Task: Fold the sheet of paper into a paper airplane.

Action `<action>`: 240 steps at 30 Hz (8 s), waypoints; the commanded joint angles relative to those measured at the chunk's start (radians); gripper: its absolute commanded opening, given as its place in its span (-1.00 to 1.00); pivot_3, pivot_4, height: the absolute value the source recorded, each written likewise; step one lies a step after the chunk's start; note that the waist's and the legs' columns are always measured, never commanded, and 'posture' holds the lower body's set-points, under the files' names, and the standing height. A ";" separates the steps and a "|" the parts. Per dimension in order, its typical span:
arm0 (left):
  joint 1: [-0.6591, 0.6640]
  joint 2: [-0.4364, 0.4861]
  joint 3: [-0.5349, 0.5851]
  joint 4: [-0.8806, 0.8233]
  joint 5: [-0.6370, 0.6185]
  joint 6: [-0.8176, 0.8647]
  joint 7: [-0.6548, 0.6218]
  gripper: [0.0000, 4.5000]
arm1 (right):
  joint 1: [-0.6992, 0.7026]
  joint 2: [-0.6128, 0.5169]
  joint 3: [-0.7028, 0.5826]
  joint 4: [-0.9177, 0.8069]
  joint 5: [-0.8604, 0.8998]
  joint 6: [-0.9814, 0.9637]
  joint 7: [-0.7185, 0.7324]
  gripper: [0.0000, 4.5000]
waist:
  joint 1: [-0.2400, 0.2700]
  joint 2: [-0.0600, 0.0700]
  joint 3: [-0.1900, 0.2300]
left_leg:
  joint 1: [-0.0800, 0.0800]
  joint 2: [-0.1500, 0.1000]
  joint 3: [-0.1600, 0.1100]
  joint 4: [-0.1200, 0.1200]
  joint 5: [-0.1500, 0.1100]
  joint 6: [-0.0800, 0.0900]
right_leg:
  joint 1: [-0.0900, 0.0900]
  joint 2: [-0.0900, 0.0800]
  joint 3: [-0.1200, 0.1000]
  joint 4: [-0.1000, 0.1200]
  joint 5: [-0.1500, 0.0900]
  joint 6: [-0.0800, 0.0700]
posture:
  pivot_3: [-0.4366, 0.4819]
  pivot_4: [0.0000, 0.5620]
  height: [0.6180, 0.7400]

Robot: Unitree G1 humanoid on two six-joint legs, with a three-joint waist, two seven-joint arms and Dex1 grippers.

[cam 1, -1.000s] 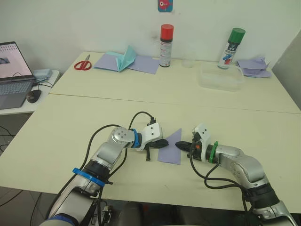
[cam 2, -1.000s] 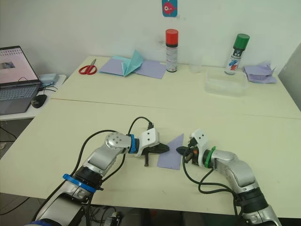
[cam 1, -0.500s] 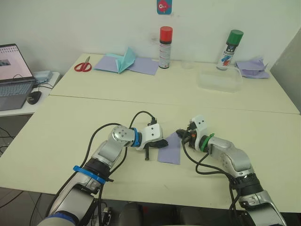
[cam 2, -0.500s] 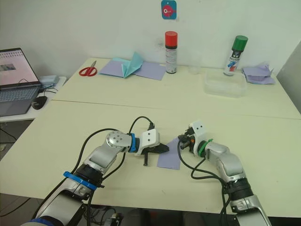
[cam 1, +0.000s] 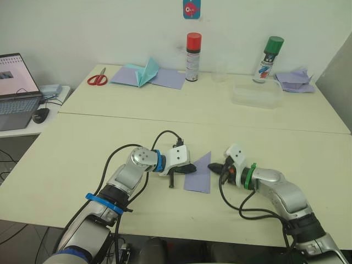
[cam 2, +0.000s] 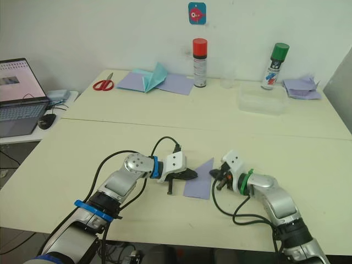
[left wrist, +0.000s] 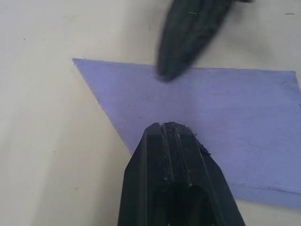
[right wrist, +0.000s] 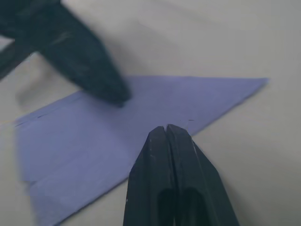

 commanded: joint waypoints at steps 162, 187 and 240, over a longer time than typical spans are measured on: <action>0.172 0.205 0.161 -0.609 0.212 0.176 -0.134 -0.11 | 0.089 -0.065 -0.178 -0.317 0.037 -0.028 -0.096 -1.00 | 0.001 -0.001 0.022 | -0.012 -0.013 -0.009 0.007 0.005 0.004 | -0.008 -0.001 0.002 0.019 -0.006 0.004 | -0.05 -0.47 1.00; 0.511 0.384 0.472 -0.608 -0.325 -0.108 -0.237 1.00 | 0.122 -0.009 0.103 -0.061 -0.321 -0.674 0.049 0.99 | 0.000 -0.002 0.023 | -0.012 -0.013 -0.012 0.007 0.005 0.004 | -0.008 -0.002 0.000 0.019 -0.005 0.001 | -0.05 -0.47 1.00; 0.498 0.339 0.428 -0.652 -0.325 -0.098 -0.094 1.00 | 0.030 -0.050 0.042 0.095 -0.339 -0.966 0.175 0.23 | -0.002 -0.002 0.024 | -0.004 -0.013 -0.011 0.004 0.005 0.003 | -0.002 -0.002 0.000 0.018 -0.006 0.000 | -0.05 -0.47 1.00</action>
